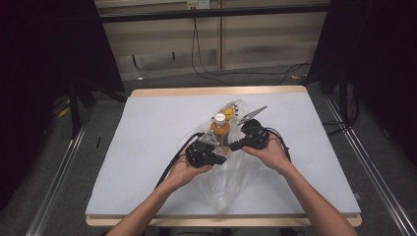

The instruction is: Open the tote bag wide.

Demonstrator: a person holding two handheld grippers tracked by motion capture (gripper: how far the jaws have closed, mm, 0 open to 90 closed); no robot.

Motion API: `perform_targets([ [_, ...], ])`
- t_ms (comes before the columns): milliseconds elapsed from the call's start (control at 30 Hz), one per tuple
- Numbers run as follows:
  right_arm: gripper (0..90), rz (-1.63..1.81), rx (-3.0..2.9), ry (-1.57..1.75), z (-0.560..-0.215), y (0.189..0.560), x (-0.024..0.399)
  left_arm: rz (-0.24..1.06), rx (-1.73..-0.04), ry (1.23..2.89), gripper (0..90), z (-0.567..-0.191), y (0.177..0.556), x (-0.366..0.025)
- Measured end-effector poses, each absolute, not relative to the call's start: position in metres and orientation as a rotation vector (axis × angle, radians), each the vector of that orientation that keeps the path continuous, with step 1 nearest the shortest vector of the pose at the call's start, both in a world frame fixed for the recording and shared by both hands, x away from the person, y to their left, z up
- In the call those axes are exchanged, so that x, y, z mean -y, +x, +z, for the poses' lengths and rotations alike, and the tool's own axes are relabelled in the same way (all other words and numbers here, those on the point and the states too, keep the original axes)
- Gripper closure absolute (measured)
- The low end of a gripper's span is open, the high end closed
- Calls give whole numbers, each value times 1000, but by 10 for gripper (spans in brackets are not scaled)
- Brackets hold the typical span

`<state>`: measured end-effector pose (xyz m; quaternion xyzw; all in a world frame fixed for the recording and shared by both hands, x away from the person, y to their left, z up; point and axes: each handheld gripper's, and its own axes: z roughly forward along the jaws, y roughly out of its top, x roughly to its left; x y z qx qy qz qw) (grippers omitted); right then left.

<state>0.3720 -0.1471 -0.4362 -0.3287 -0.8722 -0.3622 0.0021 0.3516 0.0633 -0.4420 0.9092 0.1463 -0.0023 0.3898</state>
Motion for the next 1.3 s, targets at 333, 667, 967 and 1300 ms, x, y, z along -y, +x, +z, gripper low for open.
perform_targets([
  [333, 900, -1077, 2728, -1029, -463, 379, 139, 46, -421, 2397, 900, -459, 358, -66],
  [667, 900, -1036, 2743, -1082, -474, 375, 155, 101, -521, 2433, 900, -470, 379, -102],
  [967, 900, -1086, 2709, -1143, -477, 377, 177, 103, -628, 2358, 900, -474, 384, -129],
  [1300, 900, -1086, 2756, -1194, -476, 377, 185, 113, -662, 2317, 900, -477, 390, -142],
])
